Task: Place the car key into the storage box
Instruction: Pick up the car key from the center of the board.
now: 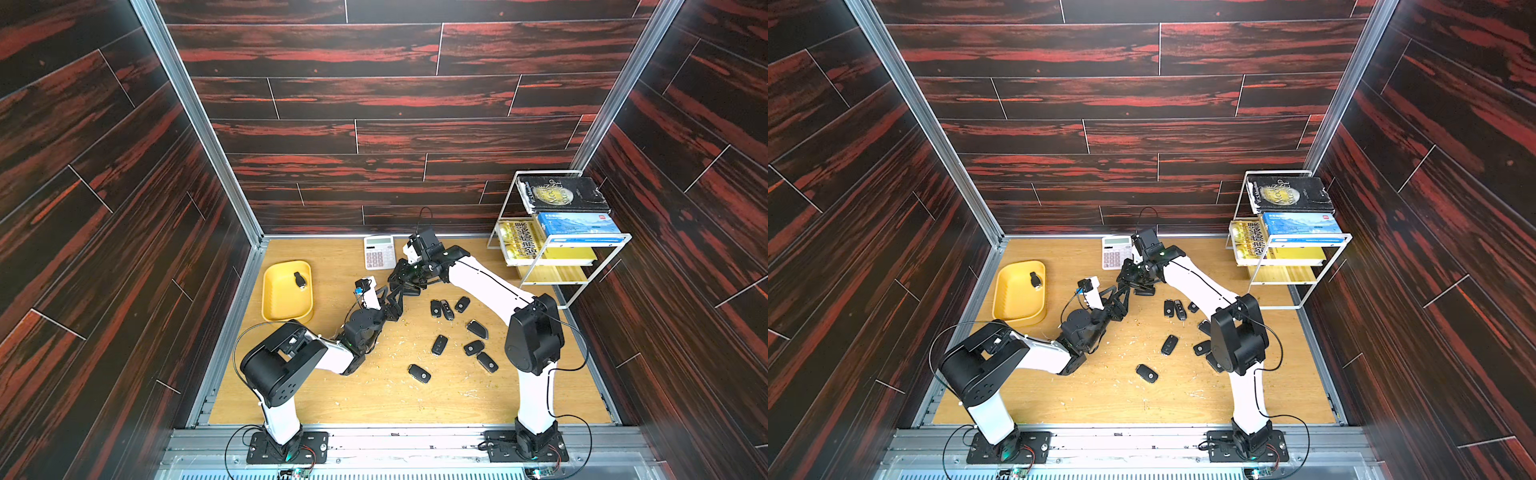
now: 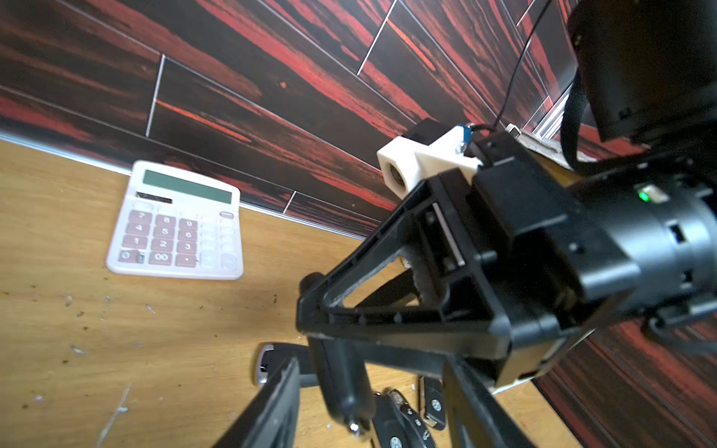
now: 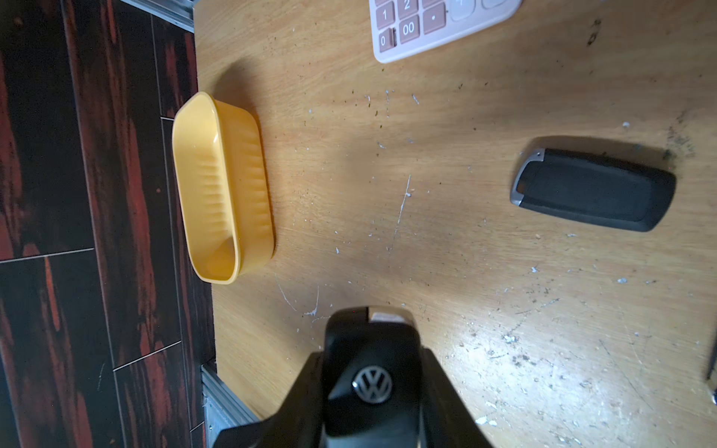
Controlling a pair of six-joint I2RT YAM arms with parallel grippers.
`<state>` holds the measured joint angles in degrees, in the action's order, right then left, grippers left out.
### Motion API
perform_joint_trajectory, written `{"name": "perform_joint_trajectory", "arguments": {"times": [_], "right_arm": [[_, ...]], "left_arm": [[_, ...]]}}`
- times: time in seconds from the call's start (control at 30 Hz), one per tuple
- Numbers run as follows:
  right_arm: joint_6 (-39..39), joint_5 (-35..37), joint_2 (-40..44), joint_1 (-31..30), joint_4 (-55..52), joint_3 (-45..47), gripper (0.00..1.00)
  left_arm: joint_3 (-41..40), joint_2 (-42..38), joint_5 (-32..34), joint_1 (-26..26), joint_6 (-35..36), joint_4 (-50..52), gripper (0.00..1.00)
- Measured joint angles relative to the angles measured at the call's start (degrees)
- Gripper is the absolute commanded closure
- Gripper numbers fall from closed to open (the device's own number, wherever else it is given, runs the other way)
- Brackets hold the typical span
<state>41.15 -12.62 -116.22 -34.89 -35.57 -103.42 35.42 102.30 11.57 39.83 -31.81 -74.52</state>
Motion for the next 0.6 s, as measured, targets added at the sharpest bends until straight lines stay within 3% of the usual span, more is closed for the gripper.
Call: {"name": "perform_joint_trajectory", "arguments": {"times": [0.17,0.3,0.5,0.6], "right_arm": [[0.20,-0.26,0.17,0.15,0.63,0.39,0.69],[0.46,-0.44,0.26,0.24,0.90,0.87,0.69],[0.87,-1.11,0.59,0.26,1.46,1.25,0.69],[1.31,-1.64,1.57,0.26,1.97,2.25,0.69]], "left_arm": [[1.01,0.76,-0.17,0.00,0.07,0.52,0.46],[1.01,1.49,-0.07,-0.02,-0.11,0.50,0.56],[1.01,2.47,-0.22,0.00,-0.74,-0.15,0.56],[1.01,2.64,-0.20,0.00,-0.90,-0.57,0.66]]}}
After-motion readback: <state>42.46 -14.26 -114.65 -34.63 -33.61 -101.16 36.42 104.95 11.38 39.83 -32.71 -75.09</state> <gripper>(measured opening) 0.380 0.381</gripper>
